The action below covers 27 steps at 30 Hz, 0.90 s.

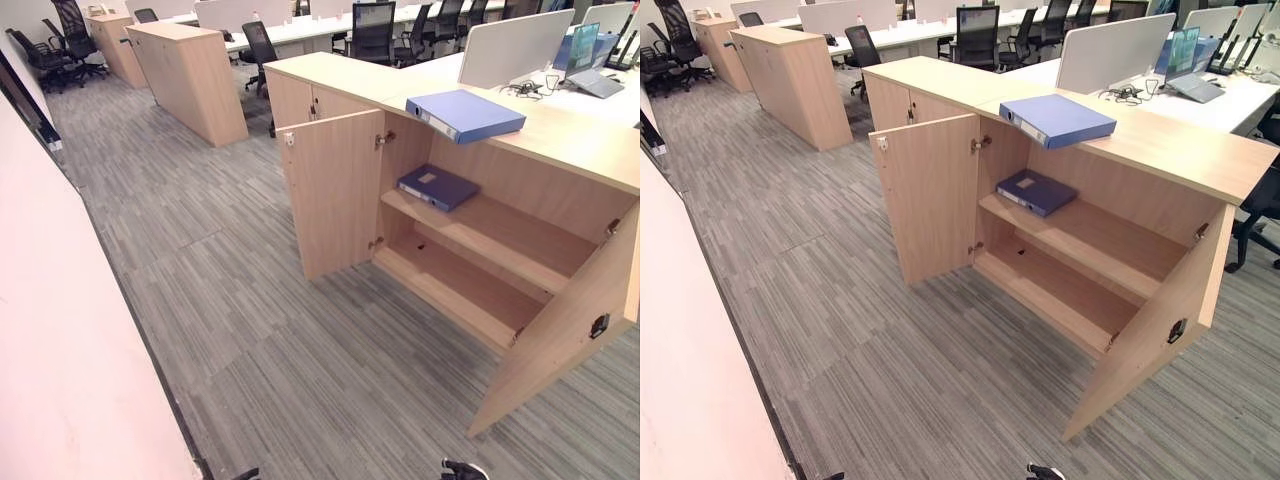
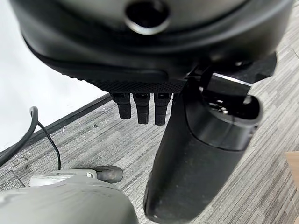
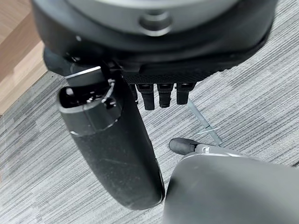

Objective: Put the empty folder in the office cabinet

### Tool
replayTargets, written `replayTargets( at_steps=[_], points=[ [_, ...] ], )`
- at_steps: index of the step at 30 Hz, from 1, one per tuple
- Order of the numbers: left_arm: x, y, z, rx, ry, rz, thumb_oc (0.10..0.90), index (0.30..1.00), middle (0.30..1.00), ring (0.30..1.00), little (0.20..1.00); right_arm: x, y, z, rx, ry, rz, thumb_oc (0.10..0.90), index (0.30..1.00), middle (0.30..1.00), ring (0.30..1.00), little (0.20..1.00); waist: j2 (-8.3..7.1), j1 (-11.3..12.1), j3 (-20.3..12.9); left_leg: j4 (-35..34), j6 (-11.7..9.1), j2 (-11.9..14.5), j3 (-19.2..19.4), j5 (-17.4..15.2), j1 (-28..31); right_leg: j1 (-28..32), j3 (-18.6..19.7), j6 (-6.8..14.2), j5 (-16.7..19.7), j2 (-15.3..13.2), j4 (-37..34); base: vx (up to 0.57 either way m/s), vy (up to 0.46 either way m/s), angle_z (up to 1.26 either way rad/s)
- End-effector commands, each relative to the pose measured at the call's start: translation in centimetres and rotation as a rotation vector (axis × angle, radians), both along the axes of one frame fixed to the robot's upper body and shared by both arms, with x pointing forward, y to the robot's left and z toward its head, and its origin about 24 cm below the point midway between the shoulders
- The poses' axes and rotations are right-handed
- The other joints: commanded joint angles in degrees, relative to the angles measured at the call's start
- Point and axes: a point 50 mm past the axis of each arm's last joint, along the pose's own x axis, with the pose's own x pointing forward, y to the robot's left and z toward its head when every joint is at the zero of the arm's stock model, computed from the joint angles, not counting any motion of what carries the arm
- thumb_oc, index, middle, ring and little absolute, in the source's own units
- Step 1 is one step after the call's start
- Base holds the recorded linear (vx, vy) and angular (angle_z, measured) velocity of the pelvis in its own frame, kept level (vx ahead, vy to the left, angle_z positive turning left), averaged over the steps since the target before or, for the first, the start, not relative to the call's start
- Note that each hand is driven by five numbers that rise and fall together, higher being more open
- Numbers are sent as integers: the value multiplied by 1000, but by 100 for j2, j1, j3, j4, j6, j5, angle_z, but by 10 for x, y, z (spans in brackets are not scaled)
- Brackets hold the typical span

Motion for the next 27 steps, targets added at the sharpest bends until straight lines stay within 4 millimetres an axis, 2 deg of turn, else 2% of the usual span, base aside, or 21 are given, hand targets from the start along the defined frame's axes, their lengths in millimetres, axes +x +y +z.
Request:
replayTargets(
  at_steps=[1,13,21,25,27],
  points=[
    [23,-38,-1,-110,-73,17,800,900,900,900,900,4,10,-1,25,9,-4,800,900,900,900,900,16,92,-45,-27,-239,-96,9,-297,-16,178,-126,142,-205,-59,29,0,0,0],
    [19,-45,-3,-141,-32,-30,800,900,900,900,900,2,9,-2,19,23,34,800,900,900,900,900,53,62,-82,-27,-239,-90,25,-325,15,193,-148,153,-225,-70,29,0,0,0],
    [14,-45,-5,-117,0,-69,800,900,900,900,900,-3,5,-2,8,35,-4,800,900,900,900,900,68,63,-130,-27,-234,-88,25,-353,30,206,-152,167,-246,-77,29,0,0,0],
    [16,-46,-4,-87,13,-136,800,900,900,900,900,-6,3,-3,-10,63,18,800,900,900,900,900,77,71,-156,-27,-228,-94,16,-372,45,214,-164,168,-252,-89,29,3,-1,1],
    [21,-50,-4,-76,15,-222,800,900,900,900,900,-11,3,-4,-30,107,81,800,900,900,900,900,89,81,-153,-27,-224,-110,-2,-379,72,244,-192,166,-261,-103,29,19,-4,13]
  ],
)
